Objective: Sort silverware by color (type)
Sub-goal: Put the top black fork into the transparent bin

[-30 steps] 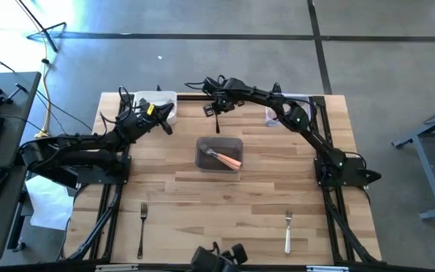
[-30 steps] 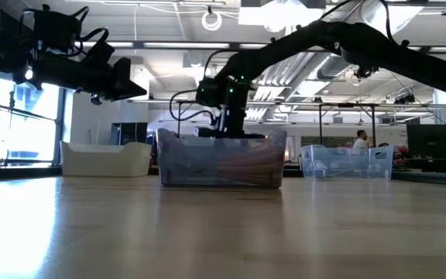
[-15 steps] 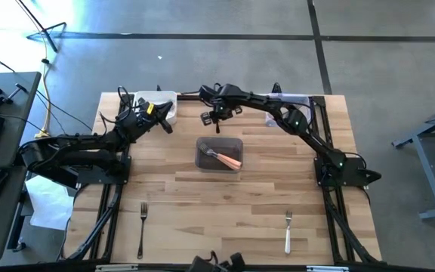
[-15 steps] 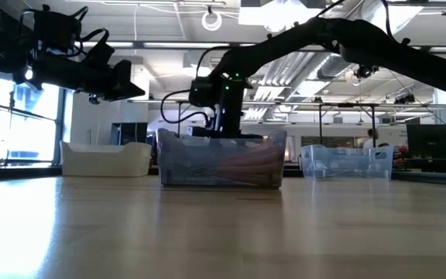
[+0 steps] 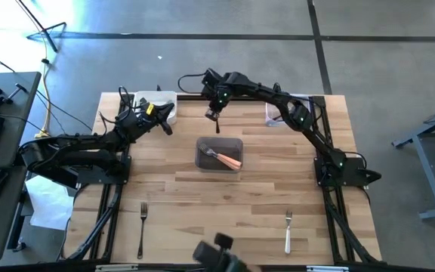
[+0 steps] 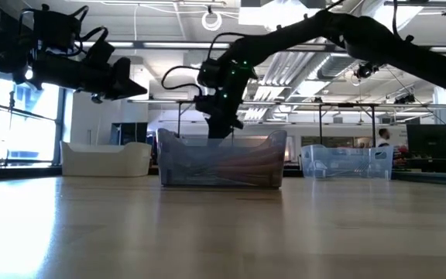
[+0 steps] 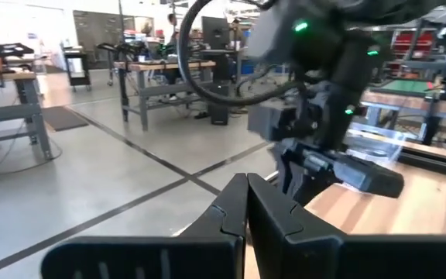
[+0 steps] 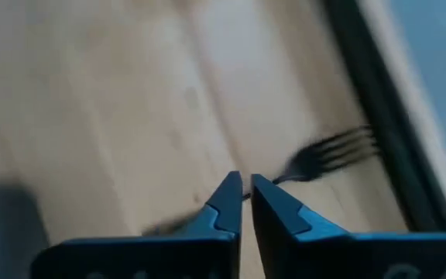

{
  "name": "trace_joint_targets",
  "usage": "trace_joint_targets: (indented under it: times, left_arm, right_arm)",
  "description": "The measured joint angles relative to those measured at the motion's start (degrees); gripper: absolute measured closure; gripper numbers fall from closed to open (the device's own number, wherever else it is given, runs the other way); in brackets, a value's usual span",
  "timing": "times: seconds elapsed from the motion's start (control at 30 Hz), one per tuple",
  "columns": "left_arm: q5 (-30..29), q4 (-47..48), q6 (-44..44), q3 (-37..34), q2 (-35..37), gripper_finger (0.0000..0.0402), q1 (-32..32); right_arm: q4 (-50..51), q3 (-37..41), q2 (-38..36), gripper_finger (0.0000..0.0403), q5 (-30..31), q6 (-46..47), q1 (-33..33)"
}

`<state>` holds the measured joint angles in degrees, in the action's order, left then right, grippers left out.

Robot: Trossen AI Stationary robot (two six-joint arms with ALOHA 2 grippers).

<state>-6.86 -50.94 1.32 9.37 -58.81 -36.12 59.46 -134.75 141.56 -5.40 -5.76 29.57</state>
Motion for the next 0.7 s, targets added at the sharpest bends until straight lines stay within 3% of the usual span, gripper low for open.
trace_joint_targets:
  times: [0.1, 0.27, 0.4, 0.7]
  left_arm:
    - [0.72, 0.15, 0.0, 0.0, 0.0, 0.0401, 0.0]
    - [0.79, 1.29, 0.0, 0.0, 0.0, 0.0401, 0.17]
    - [0.77, 1.37, -0.02, 0.0, -0.11, 0.0401, 0.2]
    - [0.57, 1.32, -0.97, 0.15, -0.11, 0.0401, 0.28]
  right_arm:
    - [1.27, 0.04, 1.24, 0.0398, -6.8, -11.89, 2.59]
    - [-2.36, 0.04, 1.39, 0.0401, -9.95, -25.2, 7.65]
    - [-8.05, -0.02, 3.1, 0.0402, -12.81, -29.64, 10.22]
    - [-10.48, 0.49, 6.48, 0.0403, -14.03, -36.42, 10.36]
